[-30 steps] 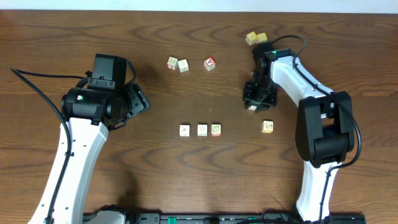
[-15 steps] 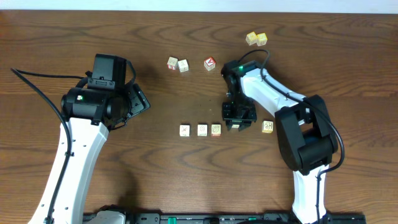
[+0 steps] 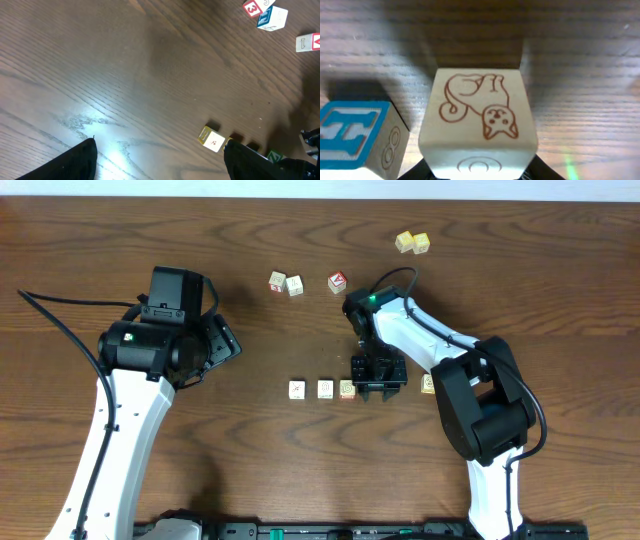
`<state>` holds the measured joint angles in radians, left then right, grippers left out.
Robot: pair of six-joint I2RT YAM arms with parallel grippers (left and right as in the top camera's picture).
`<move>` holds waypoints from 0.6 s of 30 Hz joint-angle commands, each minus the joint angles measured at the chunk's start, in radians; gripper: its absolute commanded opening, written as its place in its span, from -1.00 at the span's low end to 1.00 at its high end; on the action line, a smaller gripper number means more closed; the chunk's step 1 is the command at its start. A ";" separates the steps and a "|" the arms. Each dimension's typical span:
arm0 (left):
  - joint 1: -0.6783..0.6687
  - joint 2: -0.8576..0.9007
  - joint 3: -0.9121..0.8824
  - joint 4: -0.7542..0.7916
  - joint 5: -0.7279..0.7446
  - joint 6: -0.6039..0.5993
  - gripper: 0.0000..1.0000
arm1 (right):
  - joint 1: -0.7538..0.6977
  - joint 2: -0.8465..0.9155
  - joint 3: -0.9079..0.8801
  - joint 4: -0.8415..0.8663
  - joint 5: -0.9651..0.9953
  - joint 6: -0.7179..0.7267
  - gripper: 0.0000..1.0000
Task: Lift 5 blocks
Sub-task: 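Carry the cat block with the right gripper to the row's right end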
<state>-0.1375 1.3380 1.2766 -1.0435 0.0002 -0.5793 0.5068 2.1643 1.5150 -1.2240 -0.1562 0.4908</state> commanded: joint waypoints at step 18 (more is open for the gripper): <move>0.003 0.000 0.002 -0.003 -0.013 0.002 0.63 | -0.030 -0.014 0.074 -0.025 -0.008 -0.105 -0.13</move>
<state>-0.1375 1.3380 1.2766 -1.0431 0.0002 -0.5793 0.5014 2.1643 1.5372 -1.2495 -0.1776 0.4351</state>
